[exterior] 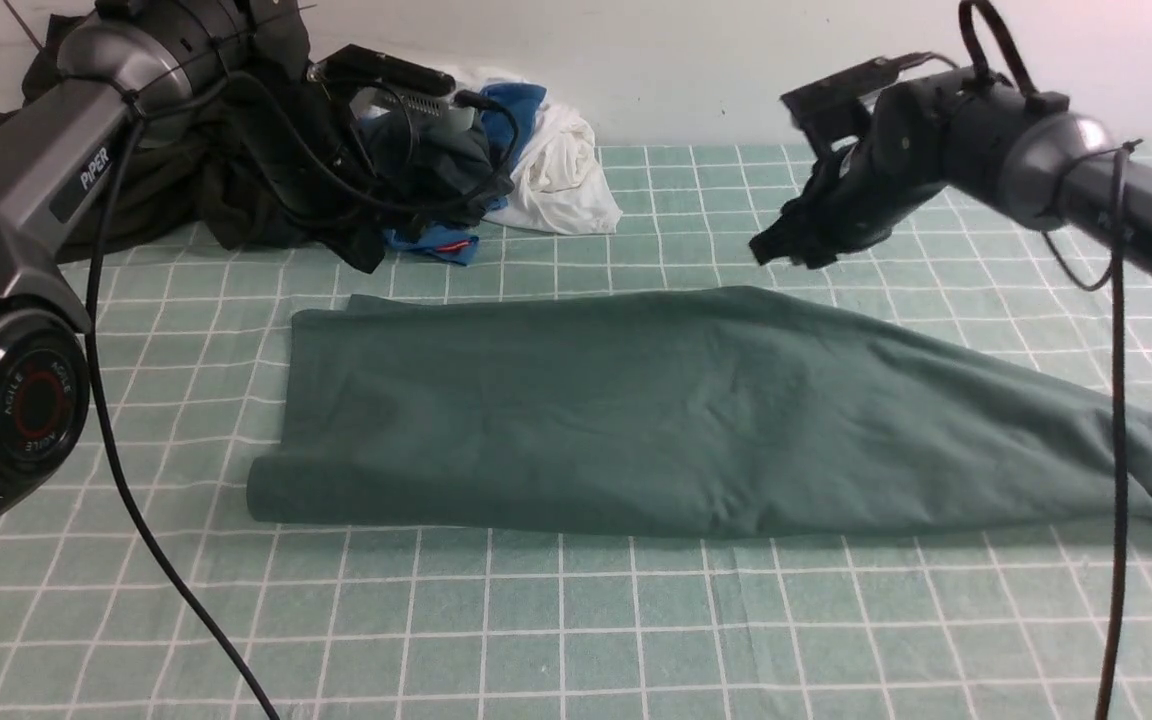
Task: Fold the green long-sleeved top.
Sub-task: Use the right arm to clamp the right edge of the fabric
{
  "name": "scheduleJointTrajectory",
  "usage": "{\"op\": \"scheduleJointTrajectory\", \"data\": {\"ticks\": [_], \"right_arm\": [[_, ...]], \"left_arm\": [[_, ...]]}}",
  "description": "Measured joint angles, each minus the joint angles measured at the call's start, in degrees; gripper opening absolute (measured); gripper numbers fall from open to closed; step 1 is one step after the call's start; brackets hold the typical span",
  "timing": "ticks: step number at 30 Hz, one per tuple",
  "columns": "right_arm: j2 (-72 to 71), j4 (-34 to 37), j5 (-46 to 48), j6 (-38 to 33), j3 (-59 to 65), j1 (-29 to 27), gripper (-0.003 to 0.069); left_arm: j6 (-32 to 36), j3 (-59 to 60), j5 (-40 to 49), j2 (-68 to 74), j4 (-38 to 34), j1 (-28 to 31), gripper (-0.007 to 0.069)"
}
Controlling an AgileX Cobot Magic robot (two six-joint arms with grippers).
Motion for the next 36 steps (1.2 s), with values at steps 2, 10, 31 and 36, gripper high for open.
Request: {"op": "scheduleJointTrajectory", "data": {"ticks": [2,10,31,36], "right_arm": [[-0.91,-1.73,7.11,-0.12,-2.48,-1.14,0.0210],[-9.11,0.57,21.45,-7.10,-2.56,-5.62,0.0210],[-33.20,-2.96,4.94,1.12,54.83,-14.40,0.0210],[-28.68,-2.17,0.76,2.68,53.70,-20.60,0.0239]], "left_arm": [[0.00,0.77,-0.06,-0.71,-0.35,-0.31,-0.0003],[0.41,15.90,-0.20,-10.24,1.67,-4.77,-0.0003],[0.44,44.59,-7.62,-16.13,5.13,-5.74,-0.0003],[0.44,44.59,-7.69,-16.13,5.13,-5.74,-0.0003]]}}
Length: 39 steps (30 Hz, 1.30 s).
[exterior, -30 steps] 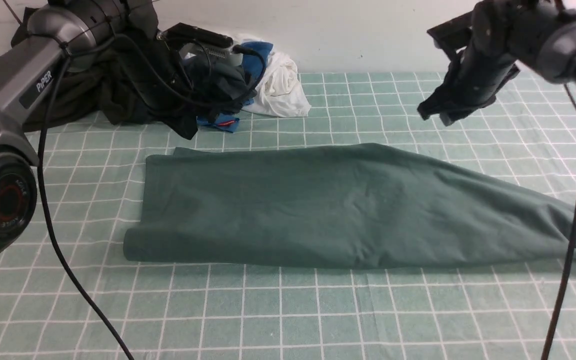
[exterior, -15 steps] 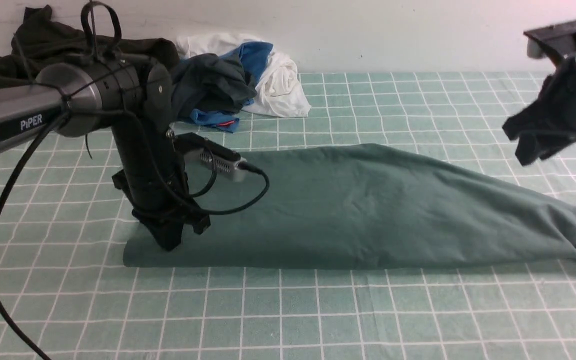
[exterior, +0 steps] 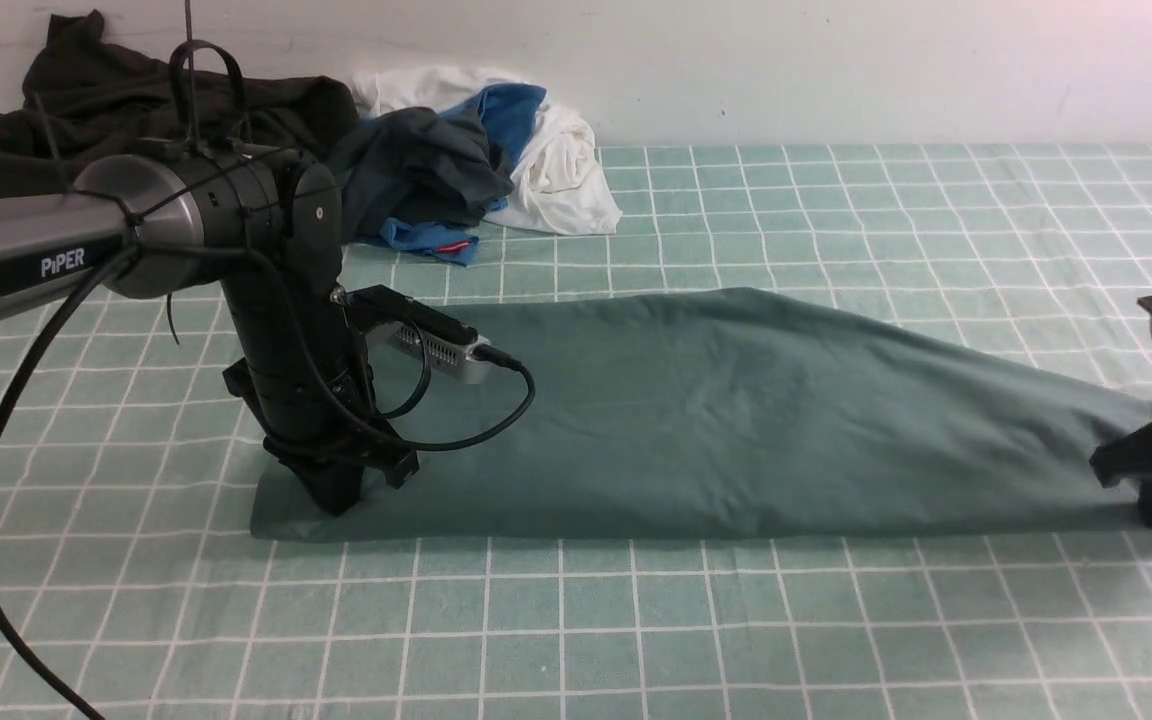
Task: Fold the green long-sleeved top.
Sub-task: Use the right arm to clamp the right edge of the fabric, then use the right arm to drag the right edge of the fabric to the left and folds it over the left edge
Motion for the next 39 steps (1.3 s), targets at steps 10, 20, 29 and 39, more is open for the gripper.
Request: {"op": "scheduleJointTrajectory", "data": {"ticks": [10,20,29,39], "right_arm": [[1.57,3.62,-0.71,0.80,-7.28,-7.85,0.0453],[7.03,11.25,-0.71,-4.22,-7.29,-8.33,0.0508],[7.35,12.21,-0.47,-6.92,-7.60,-8.24,0.0347],[-2.91,7.52,5.12,-9.22,-11.85,-7.62,0.0042]], "left_arm": [[0.00,0.00,-0.06,0.00,0.00,0.00,-0.0003],[0.00,0.05,-0.11,0.00,0.00,0.00,-0.0003],[0.00,0.05,-0.11,-0.07,0.00,0.00,-0.0003],[-0.55,0.23,1.40,-14.62,0.06,0.00,-0.0003]]}}
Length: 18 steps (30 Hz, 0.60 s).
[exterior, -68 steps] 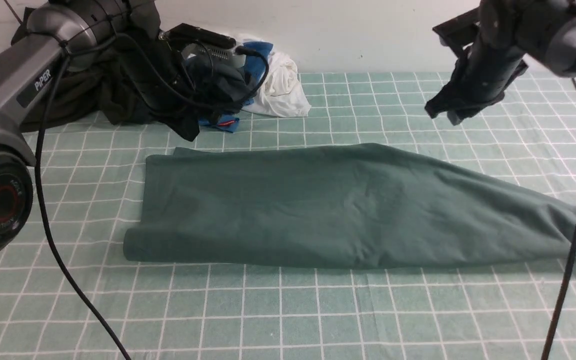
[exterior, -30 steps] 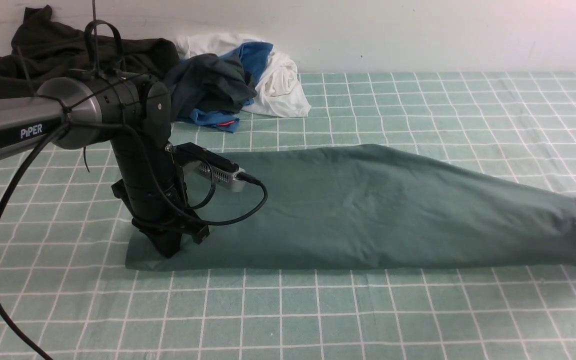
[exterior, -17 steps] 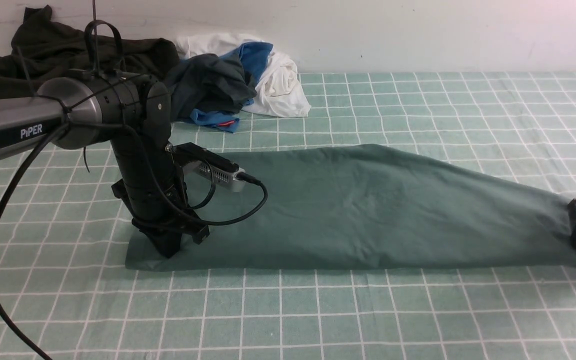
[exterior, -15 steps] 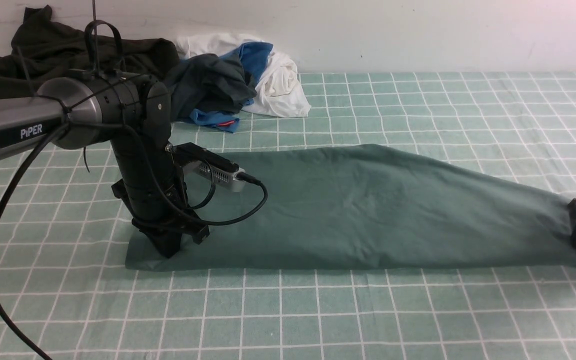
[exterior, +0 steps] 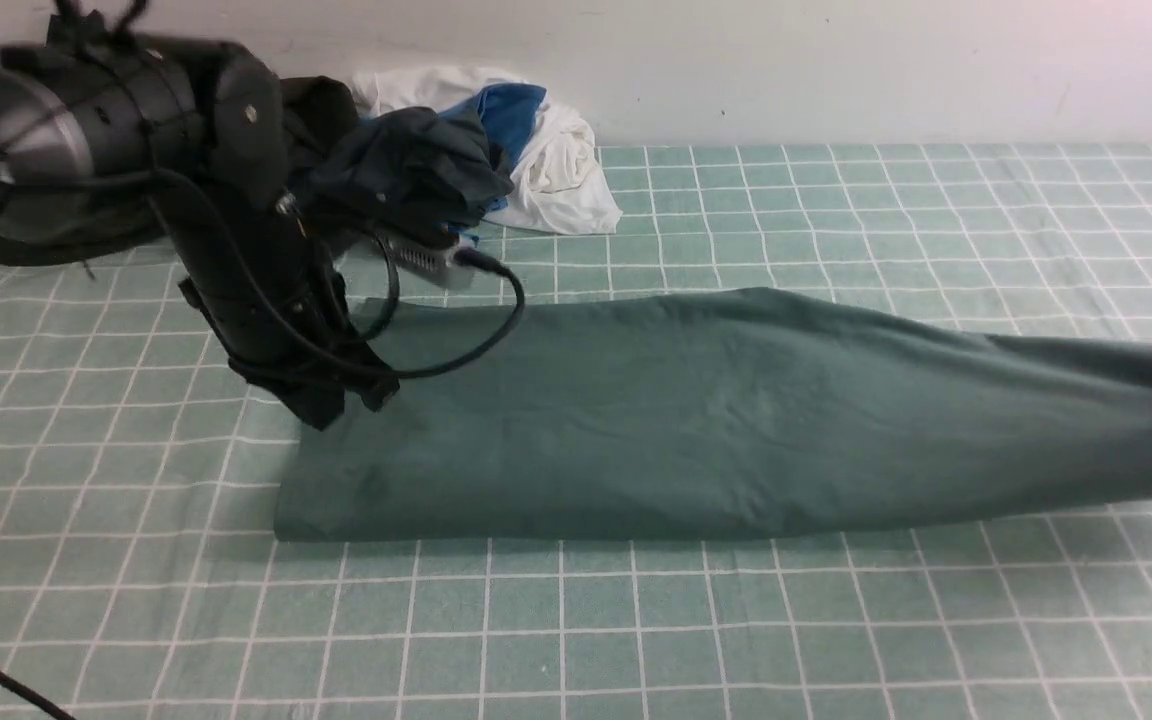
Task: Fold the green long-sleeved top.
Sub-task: Use the right arm to drag the right edge of the fabric to the left and folds it over the left edge
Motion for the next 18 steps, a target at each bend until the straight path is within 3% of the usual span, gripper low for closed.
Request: {"op": "scheduleJointTrajectory", "data": {"ticks": [6,17,18], "right_arm": [[-6.05,0.85,7.71,-0.81,-13.55,4.40,0.0042],[-1.45,5.57,10.26,-2.30,-29.54,33.49,0.0042],[-1.18,5.64,10.13,-2.26,-29.72,34.05,0.0042]], "left_arm": [[-1.96,1.40,5.05,-14.47,-0.05,0.00,-0.0003],[-2.97,14.93,5.82,-39.00,-0.11,0.00,-0.0003],[-2.97,14.93,5.82,-39.45,-0.11,0.00,-0.0003]]}}
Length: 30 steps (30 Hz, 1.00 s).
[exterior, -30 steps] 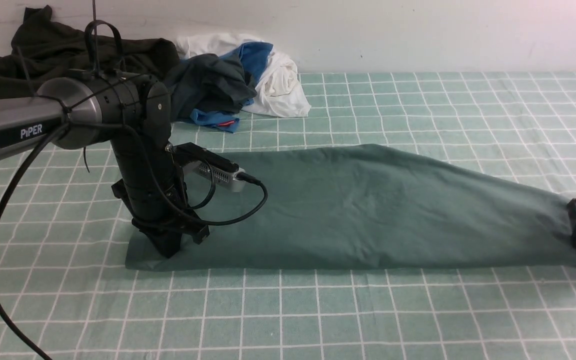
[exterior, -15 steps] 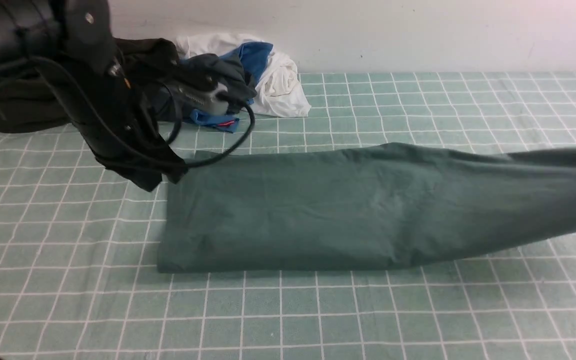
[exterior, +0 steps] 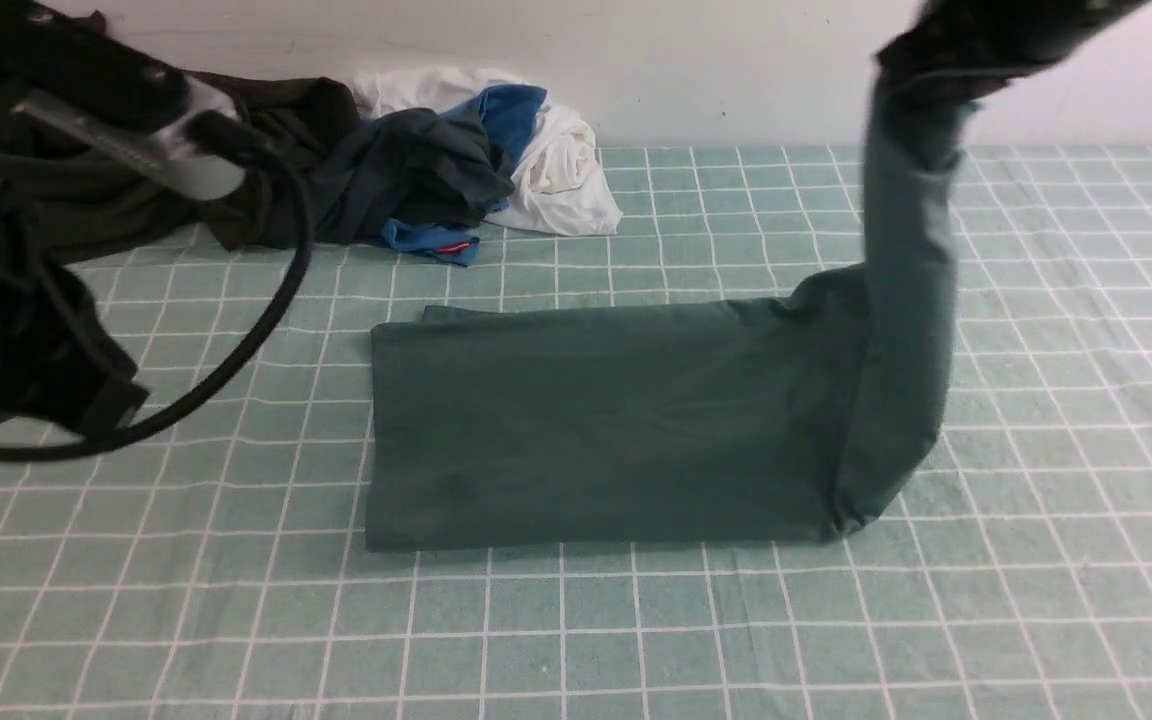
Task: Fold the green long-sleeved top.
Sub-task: Use the right arm to drag the right edge of the fabric to the left and folds it over the left edge
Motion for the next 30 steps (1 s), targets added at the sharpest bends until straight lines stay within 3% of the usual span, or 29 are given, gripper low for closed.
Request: {"op": "scheduleJointTrajectory", "data": {"ticks": [2,10,16,23,27,28,29,30], "right_arm": [[3.99,0.12,-0.82,1.12,-2.60,7.06,0.0042],[18.24,0.61,-3.00,4.22,-8.43,19.00,0.0042],[25.95,5.49,-7.37,4.69,-9.73,22.40,0.0042],[29.07,12.17,-11.90,4.87,-9.73,22.68,0.0064],[29.13,16.02,-12.45,4.77,-10.81,22.68,0.0190],[29.01,16.31,-11.07,4.52,-12.19,22.68,0.0255],[28.89,16.23,-10.76,4.40,-12.39,22.68,0.0265],[28.39,14.78,-7.16,4.24,-14.12,22.68,0.0336]], "left_arm": [[0.00,2.60,-0.16,-5.37,0.00,0.00,-0.0003],[-0.01,8.18,0.37,-14.95,0.00,0.00,-0.0003],[-0.01,12.64,1.39,-19.88,0.00,0.00,-0.0003],[-0.06,15.75,1.73,-22.63,0.00,0.00,-0.0003],[-0.06,17.11,1.64,-23.26,0.00,0.00,-0.0003],[-0.06,17.43,1.64,-23.45,0.00,0.00,-0.0003],[-0.06,17.49,1.73,-23.45,0.00,0.00,-0.0003],[-0.12,17.56,1.71,-23.74,0.00,0.00,-0.0003]]}}
